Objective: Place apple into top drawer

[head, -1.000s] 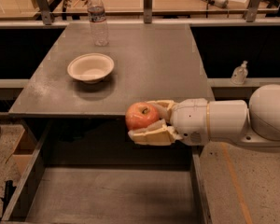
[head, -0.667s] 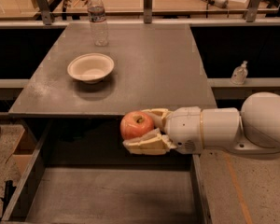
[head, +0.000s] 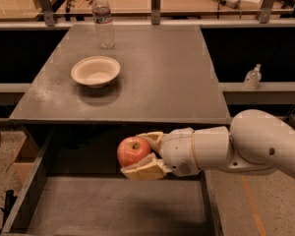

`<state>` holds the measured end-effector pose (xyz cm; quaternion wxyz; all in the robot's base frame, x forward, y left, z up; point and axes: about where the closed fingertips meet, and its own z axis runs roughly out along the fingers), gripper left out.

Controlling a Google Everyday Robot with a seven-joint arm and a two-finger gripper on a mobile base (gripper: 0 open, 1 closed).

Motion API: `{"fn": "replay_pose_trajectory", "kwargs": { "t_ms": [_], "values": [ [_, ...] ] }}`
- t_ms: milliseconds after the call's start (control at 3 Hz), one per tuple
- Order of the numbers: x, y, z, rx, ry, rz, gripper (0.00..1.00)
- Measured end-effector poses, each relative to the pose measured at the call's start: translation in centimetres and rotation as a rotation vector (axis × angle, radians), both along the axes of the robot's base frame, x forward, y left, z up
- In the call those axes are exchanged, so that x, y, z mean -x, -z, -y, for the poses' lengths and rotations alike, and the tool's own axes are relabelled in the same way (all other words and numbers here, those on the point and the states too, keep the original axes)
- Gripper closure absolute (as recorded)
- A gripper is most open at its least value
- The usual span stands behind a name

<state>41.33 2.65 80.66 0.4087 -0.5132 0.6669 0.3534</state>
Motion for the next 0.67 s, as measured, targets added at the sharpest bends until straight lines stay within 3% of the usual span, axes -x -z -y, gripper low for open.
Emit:
{"fn": "replay_pose_trajectory", "kwargs": {
  "t_ms": [667],
  "values": [
    [0.6,8.0,-0.2,0.108,-0.026,-0.010,1.00]
  ]
}}
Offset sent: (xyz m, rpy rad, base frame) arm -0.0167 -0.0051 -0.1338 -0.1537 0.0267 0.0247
